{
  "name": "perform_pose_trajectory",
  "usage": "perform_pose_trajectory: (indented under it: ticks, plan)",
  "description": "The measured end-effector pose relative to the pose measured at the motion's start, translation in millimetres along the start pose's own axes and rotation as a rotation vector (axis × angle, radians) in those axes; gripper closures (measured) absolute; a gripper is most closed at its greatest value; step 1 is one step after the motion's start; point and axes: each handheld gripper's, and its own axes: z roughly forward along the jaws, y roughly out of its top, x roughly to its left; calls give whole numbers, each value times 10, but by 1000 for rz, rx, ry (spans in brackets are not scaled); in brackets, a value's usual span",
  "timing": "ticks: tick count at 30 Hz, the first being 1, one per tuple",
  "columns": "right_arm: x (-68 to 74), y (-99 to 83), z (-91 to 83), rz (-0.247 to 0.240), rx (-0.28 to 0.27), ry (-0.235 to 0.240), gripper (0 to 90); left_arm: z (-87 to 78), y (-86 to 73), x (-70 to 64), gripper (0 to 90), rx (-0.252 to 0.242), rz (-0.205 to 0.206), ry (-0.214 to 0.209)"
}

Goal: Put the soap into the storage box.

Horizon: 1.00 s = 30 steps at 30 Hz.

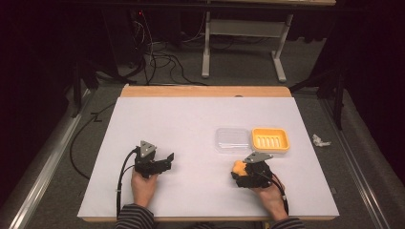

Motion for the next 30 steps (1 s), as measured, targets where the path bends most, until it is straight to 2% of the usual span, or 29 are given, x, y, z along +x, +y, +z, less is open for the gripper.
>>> perform_pose_trajectory:
  ticks: [9, 14, 18, 21, 25, 30]
  plan:
    - [-61, -34, -117, 12, -52, -15, 260, 1, 2, 3, 183, 0, -3, -1]
    - [-81, -36, -150, 16, -53, -23, 261, -2, 0, 2, 182, 3, 2, -1]
    - [-97, -32, -199, 17, -60, 5, 261, 3, 1, 3, 182, 2, 0, 1]
    - [-88, -24, -237, 1, -61, 3, 262, 2, 2, 4, 182, 0, -2, 0]
    - [-119, -13, -311, 13, -76, 10, 261, 1, 2, 4, 182, 2, -2, 0]
    - [-131, -10, -379, 17, -93, -9, 262, 3, 5, 6, 182, 4, -8, -1]
